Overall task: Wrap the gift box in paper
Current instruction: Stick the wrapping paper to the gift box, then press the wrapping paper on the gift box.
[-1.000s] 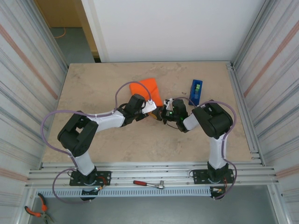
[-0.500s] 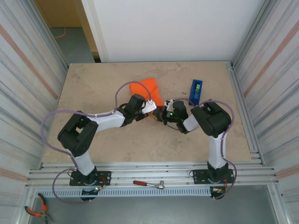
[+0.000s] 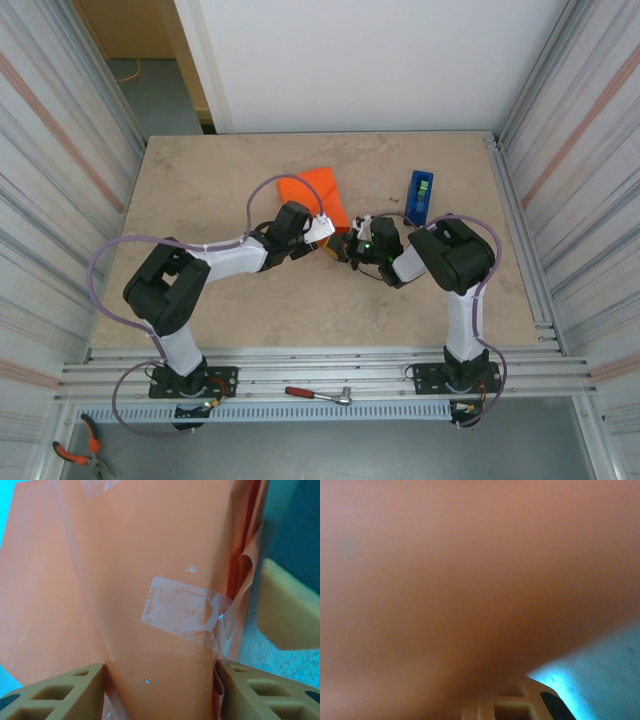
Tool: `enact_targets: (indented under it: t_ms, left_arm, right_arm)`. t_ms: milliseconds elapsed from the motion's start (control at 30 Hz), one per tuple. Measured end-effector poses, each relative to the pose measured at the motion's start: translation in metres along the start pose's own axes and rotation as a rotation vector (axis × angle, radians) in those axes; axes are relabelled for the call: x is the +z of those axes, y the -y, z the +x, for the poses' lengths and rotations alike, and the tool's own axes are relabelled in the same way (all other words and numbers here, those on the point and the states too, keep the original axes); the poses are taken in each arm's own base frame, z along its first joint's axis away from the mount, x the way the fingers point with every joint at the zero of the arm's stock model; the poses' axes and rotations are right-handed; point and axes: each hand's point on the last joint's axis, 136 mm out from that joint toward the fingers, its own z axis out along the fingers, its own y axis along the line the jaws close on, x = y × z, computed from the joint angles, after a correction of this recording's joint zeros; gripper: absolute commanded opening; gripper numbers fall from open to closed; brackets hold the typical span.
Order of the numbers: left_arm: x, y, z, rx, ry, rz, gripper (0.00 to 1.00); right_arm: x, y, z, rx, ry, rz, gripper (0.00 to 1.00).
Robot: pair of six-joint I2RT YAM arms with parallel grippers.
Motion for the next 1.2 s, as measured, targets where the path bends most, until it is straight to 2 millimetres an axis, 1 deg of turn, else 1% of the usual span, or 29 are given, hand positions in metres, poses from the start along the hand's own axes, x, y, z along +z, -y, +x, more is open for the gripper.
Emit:
enact_targets:
  t_ms: [100,367,433,500,600,700,800,933,967,1033,1133,1200]
  left_arm:
    - [0.000,0.000,0.000,0.000,0.000,0.000,0.57]
    - [0.000,0.000,0.000,-0.001,-0.001,-0.002,0.57]
    - [0.000,0.000,0.000,-0.001,-0.001,-0.002,0.57]
    - [0.000,0.000,0.000,-0.001,0.000,-0.002,0.57]
    - [0.000,-0.001,0.000,-0.005,0.001,-0.001,0.58]
    - [-0.002,-0.001,-0.002,-0.012,0.004,0.015,0.61]
    - [-0.004,-0.002,-0.004,-0.027,0.012,0.041,0.64]
    - [-0.011,-0.007,-0.015,-0.051,0.043,0.055,0.67]
    - [-0.013,-0.010,-0.018,-0.059,0.052,0.054,0.67]
    - [-0.019,-0.016,-0.026,-0.079,0.076,0.052,0.69]
    - [-0.029,-0.028,-0.033,-0.120,0.108,0.034,0.71]
    - [-0.036,-0.039,-0.035,-0.168,0.127,0.018,0.73]
  right_arm:
    - [0.006,-0.003,-0.007,-0.003,0.012,-0.002,0.00]
    - [0.007,0.000,-0.006,0.012,0.015,0.005,0.00]
    - [0.001,0.006,-0.002,0.027,0.017,0.021,0.00]
    - [-0.008,0.014,0.002,0.045,0.021,0.040,0.00]
    - [-0.027,0.020,0.001,0.067,0.042,0.055,0.00]
    - [-0.042,0.013,-0.008,0.073,0.076,0.048,0.00]
    - [-0.052,-0.003,-0.020,0.055,0.110,0.020,0.00]
    - [-0.060,-0.017,-0.024,0.029,0.124,0.015,0.00]
    - [-0.061,-0.019,-0.023,0.026,0.124,0.021,0.03]
    - [-0.063,-0.023,-0.023,0.016,0.122,0.041,0.16]
    - [-0.066,-0.030,-0.027,-0.009,0.138,0.087,0.32]
    - [-0.069,-0.040,-0.032,-0.043,0.154,0.118,0.37]
